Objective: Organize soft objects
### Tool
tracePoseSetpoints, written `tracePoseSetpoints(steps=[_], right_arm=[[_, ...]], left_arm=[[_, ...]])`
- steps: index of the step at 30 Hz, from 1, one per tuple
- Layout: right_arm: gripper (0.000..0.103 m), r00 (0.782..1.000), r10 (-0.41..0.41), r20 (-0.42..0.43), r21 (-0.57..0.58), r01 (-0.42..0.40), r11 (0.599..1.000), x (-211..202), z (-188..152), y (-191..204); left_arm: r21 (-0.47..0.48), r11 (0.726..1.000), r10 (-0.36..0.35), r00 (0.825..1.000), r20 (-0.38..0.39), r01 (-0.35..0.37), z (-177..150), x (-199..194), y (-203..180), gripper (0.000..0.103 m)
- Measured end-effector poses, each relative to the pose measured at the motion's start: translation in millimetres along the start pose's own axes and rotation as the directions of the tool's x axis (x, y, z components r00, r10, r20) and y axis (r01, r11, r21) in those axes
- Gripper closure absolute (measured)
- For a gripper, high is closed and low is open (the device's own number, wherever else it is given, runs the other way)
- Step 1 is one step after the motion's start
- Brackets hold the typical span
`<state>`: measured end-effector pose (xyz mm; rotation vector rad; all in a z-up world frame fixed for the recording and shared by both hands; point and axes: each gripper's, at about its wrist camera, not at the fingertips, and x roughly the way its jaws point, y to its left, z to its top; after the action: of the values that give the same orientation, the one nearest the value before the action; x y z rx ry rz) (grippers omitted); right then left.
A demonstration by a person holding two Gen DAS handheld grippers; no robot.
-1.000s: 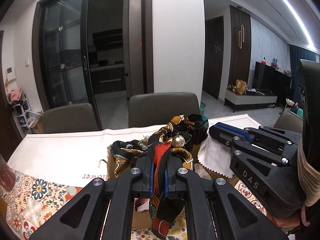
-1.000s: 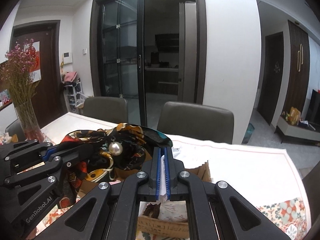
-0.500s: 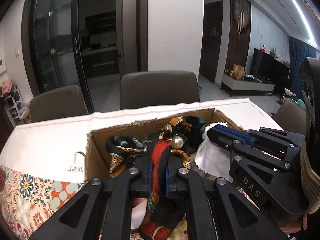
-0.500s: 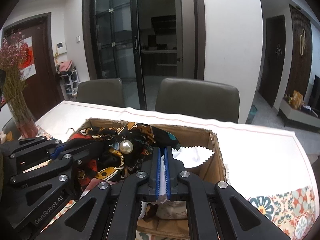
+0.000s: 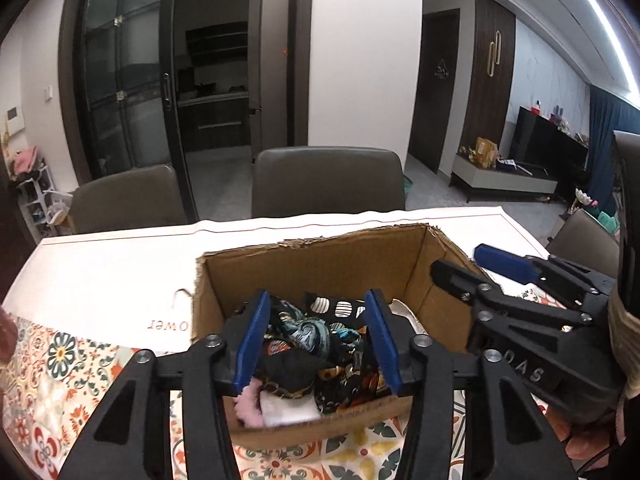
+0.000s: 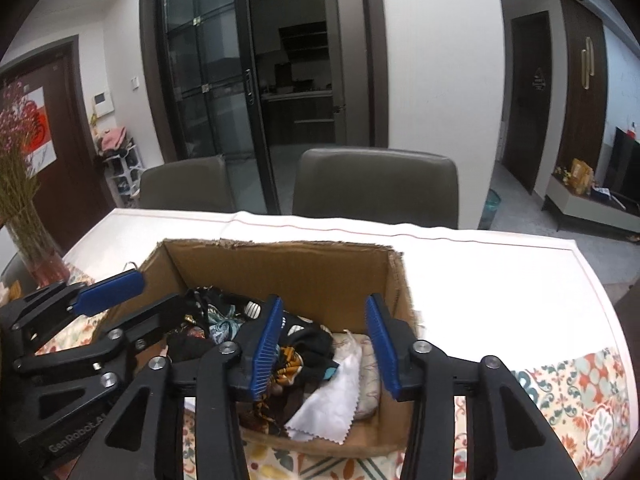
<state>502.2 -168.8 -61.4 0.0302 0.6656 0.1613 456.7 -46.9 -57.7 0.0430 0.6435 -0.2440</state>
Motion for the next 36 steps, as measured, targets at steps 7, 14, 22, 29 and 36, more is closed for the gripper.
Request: tracePoseSetpoints(steps=[7,14,22,29,36], right_arm=[[0.049,0.998,-0.042,0.037,0.016,0.042,0.999,-36,0,0],[0.049,0.996,-0.065,0.057,0.032,0.063,0.998,-74,-7,3],[0.042,0.991,-0.094,0.093,0.045,0.090,0.995,-126,-18,8],[0.042,0.988,-0.113,0.107,0.051,0.108,0.993,-167,-35,13],[0.038,0.984,-0.136,0.114,0.063,0.130,0.990,-206,-56,16]], left_arm=[[-0.012,0.999,0.049,0.998,0.044,-0.049,-5,-39,-2,0.045],[-0.005,0.997,0.080,0.993,0.085,-0.080,-10,-81,-11,0.040],[-0.009,0.995,0.103,0.987,0.126,-0.103,-21,-129,-17,0.038],[-0.021,0.994,0.108,0.985,0.136,-0.107,-39,-165,-23,0.034],[-0.028,0.994,0.108,0.985,0.133,-0.105,-56,-192,-29,0.031]])
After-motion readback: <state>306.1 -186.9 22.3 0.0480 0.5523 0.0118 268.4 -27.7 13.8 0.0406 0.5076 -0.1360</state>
